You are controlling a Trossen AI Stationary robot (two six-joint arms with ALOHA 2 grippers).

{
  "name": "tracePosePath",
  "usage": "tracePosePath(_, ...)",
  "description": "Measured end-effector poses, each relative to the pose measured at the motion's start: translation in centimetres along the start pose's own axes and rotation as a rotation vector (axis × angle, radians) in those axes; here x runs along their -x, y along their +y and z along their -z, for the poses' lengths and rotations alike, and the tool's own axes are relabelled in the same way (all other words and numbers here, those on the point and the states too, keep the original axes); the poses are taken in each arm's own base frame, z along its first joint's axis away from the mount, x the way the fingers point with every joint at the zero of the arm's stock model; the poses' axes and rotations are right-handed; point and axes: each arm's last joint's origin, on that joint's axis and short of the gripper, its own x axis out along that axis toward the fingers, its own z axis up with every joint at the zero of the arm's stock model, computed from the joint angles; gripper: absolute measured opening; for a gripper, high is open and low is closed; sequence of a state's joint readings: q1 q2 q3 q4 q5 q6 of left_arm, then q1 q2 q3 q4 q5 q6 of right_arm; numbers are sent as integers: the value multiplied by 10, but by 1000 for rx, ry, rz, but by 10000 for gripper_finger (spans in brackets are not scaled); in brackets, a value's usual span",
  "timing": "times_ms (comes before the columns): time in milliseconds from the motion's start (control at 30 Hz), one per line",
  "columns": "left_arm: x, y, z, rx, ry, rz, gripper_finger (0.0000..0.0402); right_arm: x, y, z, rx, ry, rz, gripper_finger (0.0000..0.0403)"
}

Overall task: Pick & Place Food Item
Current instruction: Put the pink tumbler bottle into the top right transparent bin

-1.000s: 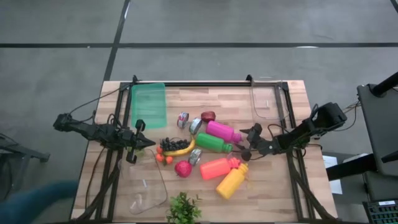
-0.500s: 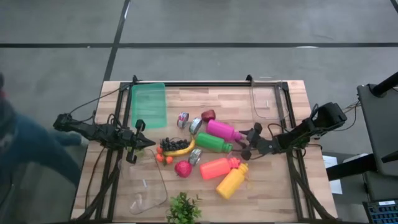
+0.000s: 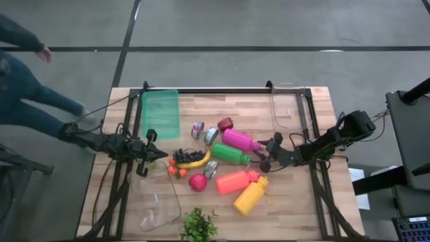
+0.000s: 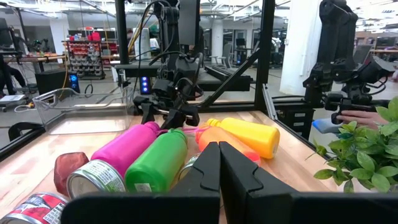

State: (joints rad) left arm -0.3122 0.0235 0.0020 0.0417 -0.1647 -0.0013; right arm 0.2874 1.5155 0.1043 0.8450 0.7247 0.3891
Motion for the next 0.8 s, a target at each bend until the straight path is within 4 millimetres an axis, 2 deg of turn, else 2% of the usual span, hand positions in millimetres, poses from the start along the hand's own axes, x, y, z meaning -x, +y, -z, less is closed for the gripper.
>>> tracePosePath(267, 0, 0, 0, 0, 0, 0, 0, 2, 3, -13, -27, -31, -13, 236)
tracePosePath(433, 0, 0, 0, 0, 0, 0, 0, 5, 6, -26, -5, 28, 7, 236)
tracePosePath(567, 0, 0, 0, 0, 0, 0, 0, 11, 9, -44, 8, 154, 35, 236)
tracePosePath(800, 0, 0, 0, 0, 0, 0, 0, 27, 14, -92, 53, 302, 103, 237)
